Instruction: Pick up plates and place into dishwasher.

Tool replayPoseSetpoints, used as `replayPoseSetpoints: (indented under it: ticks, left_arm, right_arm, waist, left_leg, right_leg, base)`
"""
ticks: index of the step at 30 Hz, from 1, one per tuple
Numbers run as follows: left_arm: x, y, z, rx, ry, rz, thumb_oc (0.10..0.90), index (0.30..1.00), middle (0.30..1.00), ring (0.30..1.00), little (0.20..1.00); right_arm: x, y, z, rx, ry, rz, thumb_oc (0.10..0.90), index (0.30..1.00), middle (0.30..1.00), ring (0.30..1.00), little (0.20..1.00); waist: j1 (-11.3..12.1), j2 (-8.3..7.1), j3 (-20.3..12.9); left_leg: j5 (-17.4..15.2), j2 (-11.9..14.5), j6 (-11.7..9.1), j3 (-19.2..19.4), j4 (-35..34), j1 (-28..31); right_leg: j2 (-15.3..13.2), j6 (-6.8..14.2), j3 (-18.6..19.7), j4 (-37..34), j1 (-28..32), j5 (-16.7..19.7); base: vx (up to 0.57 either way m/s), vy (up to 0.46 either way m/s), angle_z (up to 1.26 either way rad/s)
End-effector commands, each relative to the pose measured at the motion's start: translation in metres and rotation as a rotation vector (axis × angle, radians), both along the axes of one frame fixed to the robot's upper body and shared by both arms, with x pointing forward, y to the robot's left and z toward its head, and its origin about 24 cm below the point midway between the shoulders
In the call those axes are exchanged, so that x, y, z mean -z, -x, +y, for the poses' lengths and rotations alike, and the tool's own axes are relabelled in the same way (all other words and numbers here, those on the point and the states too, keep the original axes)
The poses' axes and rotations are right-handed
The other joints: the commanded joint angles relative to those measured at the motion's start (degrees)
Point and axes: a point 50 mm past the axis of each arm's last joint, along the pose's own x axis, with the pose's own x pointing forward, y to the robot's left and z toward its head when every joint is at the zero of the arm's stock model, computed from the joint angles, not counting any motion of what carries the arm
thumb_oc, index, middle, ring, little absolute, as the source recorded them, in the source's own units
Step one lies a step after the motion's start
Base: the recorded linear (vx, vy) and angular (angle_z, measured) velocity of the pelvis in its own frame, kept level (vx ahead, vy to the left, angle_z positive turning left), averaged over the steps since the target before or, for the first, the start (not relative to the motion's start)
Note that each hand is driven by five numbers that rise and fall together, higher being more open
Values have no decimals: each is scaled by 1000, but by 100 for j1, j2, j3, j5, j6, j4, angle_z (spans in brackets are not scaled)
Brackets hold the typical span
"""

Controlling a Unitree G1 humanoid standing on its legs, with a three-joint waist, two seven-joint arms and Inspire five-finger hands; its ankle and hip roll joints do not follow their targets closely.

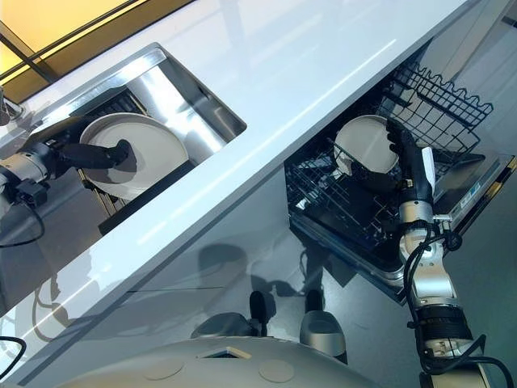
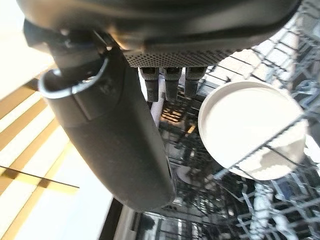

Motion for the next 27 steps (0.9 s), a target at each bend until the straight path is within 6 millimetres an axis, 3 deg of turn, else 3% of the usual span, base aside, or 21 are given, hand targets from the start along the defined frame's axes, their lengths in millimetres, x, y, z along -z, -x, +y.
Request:
replayPoseSetpoints:
  ticks: [1, 4, 6, 9, 12, 18, 27]
  left_arm:
    - [-49, -7, -42, 193, 11, -355, 100, 300, 300, 300, 200]
    - [-67, -4, -39, 65, 73, -567, 100, 300, 300, 300, 200]
    - [-77, 1, -25, -113, 73, -733, 100, 300, 300, 300, 200]
    - [-84, 20, -5, -313, 81, -936, 100, 300, 300, 300, 200]
    - [-86, 37, 0, -449, 49, -1117, 100, 300, 300, 300, 200]
    - [-93, 43, -38, -483, -61, -1379, 100, 300, 300, 300, 200]
    - [-94, 22, -113, -202, -37, -1461, 100, 300, 300, 300, 200]
  right_arm:
    - [-90, -2, 0, -42, 26, -468, 800, 900, 900, 900, 900]
    - [-108, 1, 1, -31, 37, -576, 800, 900, 900, 900, 900]
    - [-120, 5, 2, -33, 53, -649, 800, 900, 900, 900, 900]
    - [-133, 14, 2, -34, 83, -733, 800, 900, 900, 900, 900]
    - [-145, 21, 5, -64, 97, -799, 800, 900, 900, 900, 900]
    - [-156, 15, 37, -378, -29, -750, 800, 900, 900, 900, 900]
    - [-160, -2, 94, -673, -145, -683, 800, 900, 900, 900, 900]
  waist:
    - [-145, 72, -685]
    - [-126, 46, -724]
    - [-118, 27, -749]
    - [-83, -28, -806]
    - [-61, -68, -846]
    - [-44, -147, -904]
    - [-36, -210, -950]
  left_leg:
    - [-721, -260, 75, -221, 332, -51]
    - [-710, -261, 76, -265, 284, -32]
    - [-705, -253, 69, -273, 246, -9]
    - [-693, -241, 58, -288, 186, 16]
    - [-678, -238, 39, -322, 160, 10]
    - [-675, -226, 2, -353, 164, -2]
    - [-658, -211, -7, -335, 177, 32]
  right_leg:
    - [379, 103, -338, 693, -182, -894]
    - [391, 84, -326, 696, -168, -918]
    - [391, 76, -333, 700, -161, -933]
    - [386, 54, -341, 659, -125, -951]
    - [386, 35, -360, 646, -117, -958]
    - [377, -5, -405, 690, -124, -983]
    - [373, -7, -483, 762, -103, -961]
  base:
    - [0, 0, 0]
    - [0, 0, 0]
    - [0, 0, 0]
    - [2, 9, -3]
    - [-2, 3, -2]
    - [0, 3, 6]
    - [-2, 2, 7]
